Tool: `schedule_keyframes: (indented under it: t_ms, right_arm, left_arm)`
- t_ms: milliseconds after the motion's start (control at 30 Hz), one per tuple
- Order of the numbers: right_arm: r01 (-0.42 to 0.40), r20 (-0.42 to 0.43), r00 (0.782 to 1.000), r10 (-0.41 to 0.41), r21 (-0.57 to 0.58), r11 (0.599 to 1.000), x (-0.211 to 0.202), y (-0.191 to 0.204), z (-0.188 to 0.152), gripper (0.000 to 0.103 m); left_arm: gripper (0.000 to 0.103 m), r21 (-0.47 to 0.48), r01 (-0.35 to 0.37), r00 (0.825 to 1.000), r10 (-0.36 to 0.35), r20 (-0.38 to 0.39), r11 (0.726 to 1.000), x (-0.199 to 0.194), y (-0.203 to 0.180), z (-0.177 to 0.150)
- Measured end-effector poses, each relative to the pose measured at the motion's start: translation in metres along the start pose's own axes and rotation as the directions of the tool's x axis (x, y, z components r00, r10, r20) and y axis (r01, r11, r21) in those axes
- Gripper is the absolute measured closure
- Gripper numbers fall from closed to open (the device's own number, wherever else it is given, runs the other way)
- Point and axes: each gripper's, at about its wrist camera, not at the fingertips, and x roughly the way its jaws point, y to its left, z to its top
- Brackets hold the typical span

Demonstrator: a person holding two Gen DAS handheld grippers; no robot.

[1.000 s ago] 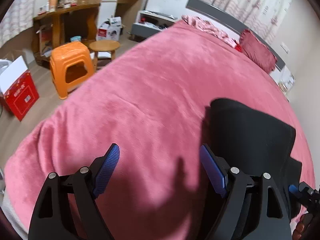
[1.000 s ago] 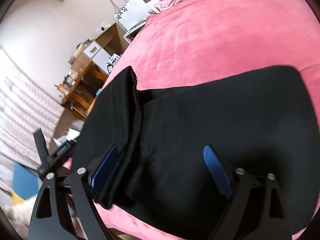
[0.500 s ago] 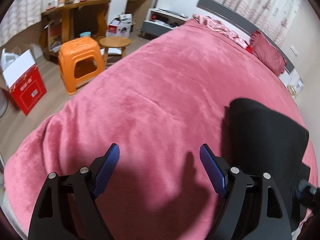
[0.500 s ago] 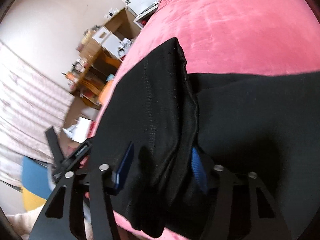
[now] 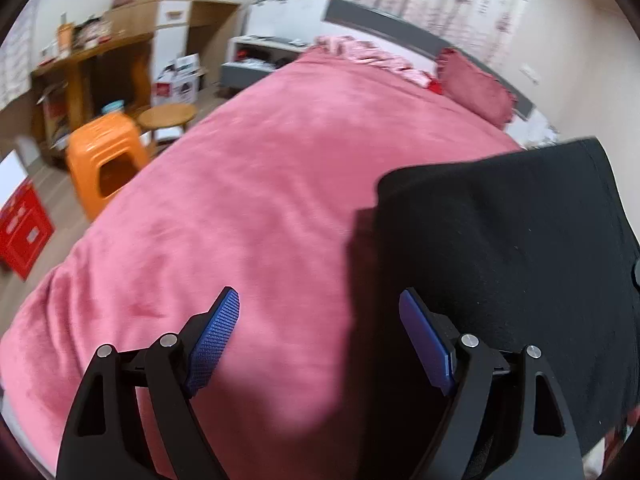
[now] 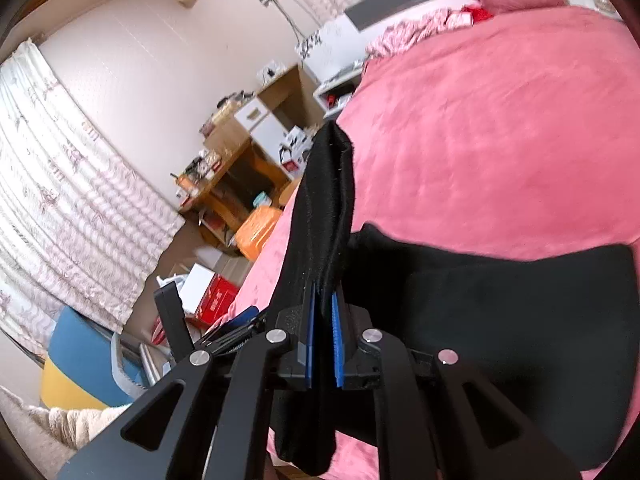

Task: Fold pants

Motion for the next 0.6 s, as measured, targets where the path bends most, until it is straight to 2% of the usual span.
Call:
schedule_keyframes:
  t_ms: [167, 233, 300, 467, 600]
  right_arm:
    - [0.048, 0.066, 0.997, -0.051, 0.038, 0.998, -0.055, -0.027, 0.007, 0.097]
    - [0.099, 0.083, 0.991, -0.103, 0.053, 0.994, -0.074, -0.045, 0.008, 0.097]
    - [0.158, 0.091, 0.982, -0.164, 0.066, 0.985, -0.087, -0.060, 0.005, 0.097]
    - [0.230, 0.072, 0.965, -0.250, 0.212, 0.950, -0.098, -0.121, -0.012, 0.100]
    - [0.267, 0.043, 0.955, -0.292, 0.294, 0.918, -0.100, -0.159, -0.028, 0.103]
  left_arm:
    - [0.022, 0.100, 0.108, 0.994, -0.109, 0.001, 0.989, -0.003, -0.050, 0.003]
    - [0.022, 0.170, 0.136, 0.990, -0.138, -0.001, 0.976, -0.003, -0.071, 0.002]
    - [0.022, 0.264, 0.159, 0.987, -0.162, -0.008, 0.951, -0.001, -0.099, -0.002]
    - [0.022, 0.399, 0.192, 0.981, -0.175, -0.079, 0.897, 0.016, -0.149, -0.016]
    - [0.021, 0.491, 0.147, 0.989, -0.112, -0.100, 0.859, 0.032, -0.172, -0.031]
